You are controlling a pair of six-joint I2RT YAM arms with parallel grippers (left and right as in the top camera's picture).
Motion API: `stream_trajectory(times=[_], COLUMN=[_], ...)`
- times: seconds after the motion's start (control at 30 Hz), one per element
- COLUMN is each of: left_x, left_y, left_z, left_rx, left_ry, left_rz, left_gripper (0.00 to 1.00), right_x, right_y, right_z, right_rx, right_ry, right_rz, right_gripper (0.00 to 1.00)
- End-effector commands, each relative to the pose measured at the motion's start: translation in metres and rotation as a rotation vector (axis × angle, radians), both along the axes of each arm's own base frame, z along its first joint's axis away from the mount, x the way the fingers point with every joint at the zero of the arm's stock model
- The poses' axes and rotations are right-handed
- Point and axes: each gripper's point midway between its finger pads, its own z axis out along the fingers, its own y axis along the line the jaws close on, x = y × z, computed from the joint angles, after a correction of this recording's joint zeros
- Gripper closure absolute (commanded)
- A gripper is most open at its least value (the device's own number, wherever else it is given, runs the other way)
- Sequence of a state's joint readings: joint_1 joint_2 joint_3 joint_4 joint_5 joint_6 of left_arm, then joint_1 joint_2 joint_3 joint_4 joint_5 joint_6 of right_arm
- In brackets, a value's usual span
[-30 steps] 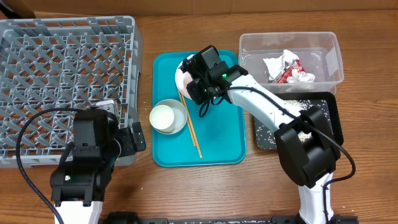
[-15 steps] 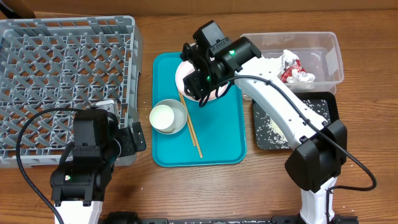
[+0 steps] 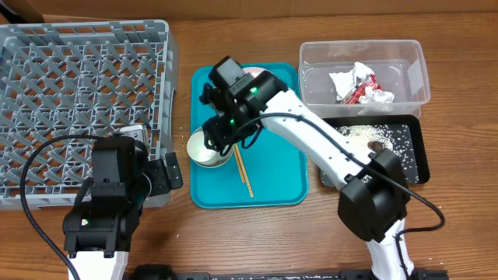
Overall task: Sort waste into correct bins and load items into the dishwasher
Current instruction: 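Set the emptied pink bowl back onto the teal tray, then grasp the white cup with the right gripper and lift it, then hand the white cup from the right gripper to the left gripper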
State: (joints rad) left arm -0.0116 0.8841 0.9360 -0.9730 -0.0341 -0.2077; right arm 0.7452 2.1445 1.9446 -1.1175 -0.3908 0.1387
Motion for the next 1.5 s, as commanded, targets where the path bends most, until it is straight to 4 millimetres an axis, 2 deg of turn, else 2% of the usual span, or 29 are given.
stream_trajectory(times=[0.0,0.07,0.2,0.27,0.37,0.4,0.5,0.57,0.63,0.7,0.73,0.77,0.8,0.83,0.9,1.0,1.1,1.13,1.2,1.27,1.47], left_x=[0.003,0.003,0.003,0.003,0.003,0.003,0.003,0.003,0.003,0.003,0.004,0.005,0.009,0.013,0.022,0.039,0.053,0.059,0.067,0.071,0.06], left_y=[0.0,0.0,0.0,0.0,0.0,0.0,0.0,0.0,0.0,-0.001,-0.002,-0.005,-0.011,-0.018,-0.034,-0.071,-0.103,-0.118,-0.134,-0.154,-0.171], left_z=[0.009,0.009,0.009,0.009,0.009,0.009,0.009,0.009,0.009,0.009,0.01,0.011,0.012,0.014,0.014,0.013,0.02,0.027,0.039,0.061,0.095], left_rx=[-0.001,-0.001,-0.001,-0.001,-0.001,-0.001,-0.001,-0.001,-0.001,-0.003,-0.01,-0.025,-0.05,-0.082,-0.153,-0.326,-0.484,-0.557,-0.642,-0.751,-0.845], left_ry=[-0.024,-0.024,-0.024,-0.024,-0.024,-0.023,-0.024,-0.024,-0.024,-0.027,-0.03,-0.036,-0.048,-0.057,-0.064,-0.064,-0.084,-0.11,-0.157,-0.243,-0.365], left_rz=[-0.001,-0.001,-0.001,-0.001,-0.001,-0.001,-0.001,-0.001,-0.001,-0.002,-0.008,-0.02,-0.04,-0.065,-0.123,-0.264,-0.405,-0.484,-0.586,-0.757,-0.988], left_gripper=[0.0,0.0,0.0,0.0,0.0,0.0,0.0,0.0,0.0,0.0,0.0,0.0,0.0,0.0,0.0,0.0,0.0,0.0,0.0,0.0,0.0], right_x=[0.004,0.006,0.015,0.016,0.019,0.021,0.034,0.054,0.066,0.078,0.084,0.09,0.091,0.092,0.087,0.068,0.055,0.05,0.045,0.043,0.04], right_y=[0.002,0.007,0.007,0.004,0.002,-0.001,-0.012,-0.029,-0.045,-0.069,-0.091,-0.114,-0.126,-0.146,-0.16,-0.155,-0.145,-0.14,-0.133,-0.129,-0.125], right_z=[-0.028,-0.041,-0.061,-0.064,-0.062,-0.059,-0.035,0.011,0.041,0.068,0.084,0.092,0.095,0.096,0.098,0.116,0.127,0.133,0.142,0.149,0.156], right_rx=[-0.047,-0.047,-0.087,-0.104,-0.105,-0.105,-0.086,-0.029,0.01,0.039,0.046,0.041,0.039,0.044,0.097,0.279,0.364,0.407,0.47,0.514,0.555], right_ry=[0.025,0.021,0.015,0.011,0.012,0.012,-0.004,-0.06,-0.101,-0.135,-0.148,-0.144,-0.133,-0.086,0.004,0.074,0.112,0.128,0.148,0.164,0.18], right_rz=[-0.063,-0.066,-0.117,-0.134,-0.141,-0.149,-0.182,-0.236,-0.277,-0.331,-0.377,-0.424,-0.448,-0.485,-0.484,-0.297,-0.224,-0.199,-0.167,-0.151,-0.136], right_gripper=[0.47,0.51,0.7,0.78,0.96,0.96,0.96,0.96,0.96,0.96,0.96,0.96,0.96,0.96,0.96,0.96,0.96,0.96,0.96,0.96,0.96])
